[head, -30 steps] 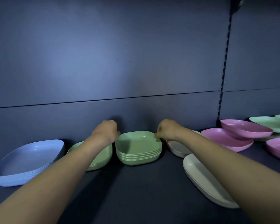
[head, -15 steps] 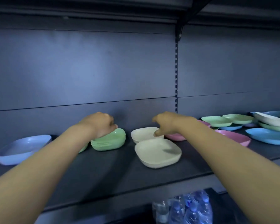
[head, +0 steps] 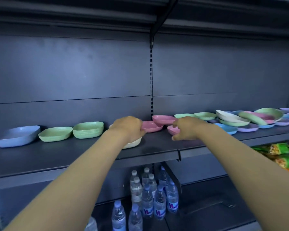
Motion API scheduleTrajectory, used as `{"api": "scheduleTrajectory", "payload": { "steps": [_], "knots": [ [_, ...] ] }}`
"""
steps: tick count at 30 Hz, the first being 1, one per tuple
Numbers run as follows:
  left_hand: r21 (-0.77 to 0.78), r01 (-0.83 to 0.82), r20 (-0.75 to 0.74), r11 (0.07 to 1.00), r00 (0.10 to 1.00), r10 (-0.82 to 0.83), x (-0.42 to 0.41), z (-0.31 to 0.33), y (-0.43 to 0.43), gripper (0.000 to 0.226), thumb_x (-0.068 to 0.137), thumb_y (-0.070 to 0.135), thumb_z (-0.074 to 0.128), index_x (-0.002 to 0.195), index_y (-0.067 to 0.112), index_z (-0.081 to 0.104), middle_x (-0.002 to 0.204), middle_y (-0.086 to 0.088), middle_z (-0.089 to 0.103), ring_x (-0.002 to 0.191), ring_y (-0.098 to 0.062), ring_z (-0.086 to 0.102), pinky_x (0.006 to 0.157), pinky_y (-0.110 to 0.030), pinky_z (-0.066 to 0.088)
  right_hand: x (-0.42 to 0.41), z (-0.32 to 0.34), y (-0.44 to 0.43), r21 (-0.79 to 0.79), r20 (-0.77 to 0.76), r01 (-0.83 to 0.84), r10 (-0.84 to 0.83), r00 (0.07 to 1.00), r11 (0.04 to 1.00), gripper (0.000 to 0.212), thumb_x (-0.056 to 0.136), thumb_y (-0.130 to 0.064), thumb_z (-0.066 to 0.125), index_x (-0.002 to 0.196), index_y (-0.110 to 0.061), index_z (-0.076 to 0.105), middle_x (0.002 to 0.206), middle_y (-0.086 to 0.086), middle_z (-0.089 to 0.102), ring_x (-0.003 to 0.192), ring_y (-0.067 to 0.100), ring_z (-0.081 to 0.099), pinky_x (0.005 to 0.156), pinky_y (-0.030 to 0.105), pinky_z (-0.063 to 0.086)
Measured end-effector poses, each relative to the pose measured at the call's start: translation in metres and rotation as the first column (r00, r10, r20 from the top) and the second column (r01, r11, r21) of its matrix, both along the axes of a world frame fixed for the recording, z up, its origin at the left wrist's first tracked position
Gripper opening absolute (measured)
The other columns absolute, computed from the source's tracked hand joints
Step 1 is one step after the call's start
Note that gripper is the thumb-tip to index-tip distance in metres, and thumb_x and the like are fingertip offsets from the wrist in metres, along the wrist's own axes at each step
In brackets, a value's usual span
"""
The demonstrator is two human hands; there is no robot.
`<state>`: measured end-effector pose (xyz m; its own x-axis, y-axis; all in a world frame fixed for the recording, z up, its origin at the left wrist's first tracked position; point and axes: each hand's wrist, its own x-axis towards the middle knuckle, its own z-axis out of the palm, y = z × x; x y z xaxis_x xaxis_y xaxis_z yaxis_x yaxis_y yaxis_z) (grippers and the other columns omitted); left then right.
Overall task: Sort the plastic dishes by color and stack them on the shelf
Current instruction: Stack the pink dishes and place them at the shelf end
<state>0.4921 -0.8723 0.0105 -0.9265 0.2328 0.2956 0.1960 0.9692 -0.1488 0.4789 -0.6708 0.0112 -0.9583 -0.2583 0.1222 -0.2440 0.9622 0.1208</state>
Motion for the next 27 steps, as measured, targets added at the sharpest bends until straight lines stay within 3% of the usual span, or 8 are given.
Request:
{"api": "scheduleTrajectory", "payload": {
  "steps": [7, 12, 17, 23, 27],
  "knots": [
    [-0.03, -0.033, -0.057, 0.999, 0.998, 0.031, -0.042, 0.005, 0.033, 0.032, 0.095, 0.033, 0.037, 0.106, 0.012, 0.059, 0.113, -0.008, 0.059, 0.104, -0.027, 0.054, 0.07, -0.032, 0.038, -0.018, 0.006, 0.065, -0.034, -0.105, 0.062, -0.066, 0.992, 0.997, 0.039, 0.086, -0.038, 0.054, 0.119, -0.017, 0.057, 0.114, 0.005, 0.062, 0.104, 0.026, 0.056, 0.074, 0.029, 0.043],
    [0.017, -0.039, -0.04, 0.999, 0.998, 0.04, -0.096, 0.007, 0.052, 0.036, 0.097, 0.038, 0.036, 0.107, 0.01, 0.057, 0.116, -0.009, 0.058, 0.108, -0.028, 0.053, 0.081, -0.035, 0.043, -0.067, 0.0, 0.101, -0.061, -0.132, 0.104, -0.112, 0.985, 0.993, 0.033, 0.083, -0.039, 0.056, 0.105, -0.014, 0.06, 0.103, 0.005, 0.064, 0.085, 0.023, 0.052, 0.075, 0.032, 0.048],
    [0.157, -0.039, -0.025, 0.987, 0.999, 0.044, -0.17, 0.008, 0.063, 0.036, 0.097, 0.038, 0.038, 0.109, 0.01, 0.057, 0.119, -0.01, 0.059, 0.109, -0.03, 0.054, 0.085, -0.037, 0.046, -0.136, -0.001, 0.125, -0.079, -0.098, 0.107, -0.115, 0.989, 0.991, 0.045, 0.081, -0.046, 0.057, 0.117, -0.018, 0.058, 0.114, 0.003, 0.062, 0.104, 0.026, 0.058, 0.087, 0.04, 0.051],
    [0.285, -0.088, -0.016, 0.954, 0.995, 0.096, -0.25, -0.003, 0.079, 0.038, 0.098, 0.036, 0.037, 0.11, 0.007, 0.057, 0.114, -0.012, 0.061, 0.103, -0.03, 0.056, 0.078, -0.034, 0.045, -0.217, -0.002, 0.126, -0.081, -0.098, 0.036, -0.044, 0.994, 0.996, 0.05, 0.087, -0.044, 0.055, 0.13, -0.019, 0.052, 0.126, 0.0, 0.058, 0.116, 0.023, 0.054, 0.094, 0.037, 0.047],
    [0.399, -0.157, 0.028, 0.903, 0.987, 0.159, -0.292, -0.021, 0.092, 0.038, 0.097, 0.035, 0.039, 0.112, 0.004, 0.055, 0.117, -0.016, 0.06, 0.106, -0.034, 0.056, 0.08, -0.035, 0.044, -0.259, -0.012, 0.125, -0.101, -0.121, -0.02, 0.007, 0.993, 0.995, 0.052, 0.087, -0.045, 0.054, 0.134, -0.023, 0.049, 0.13, -0.002, 0.057, 0.118, 0.021, 0.053, 0.091, 0.033, 0.047]
  ]
}}
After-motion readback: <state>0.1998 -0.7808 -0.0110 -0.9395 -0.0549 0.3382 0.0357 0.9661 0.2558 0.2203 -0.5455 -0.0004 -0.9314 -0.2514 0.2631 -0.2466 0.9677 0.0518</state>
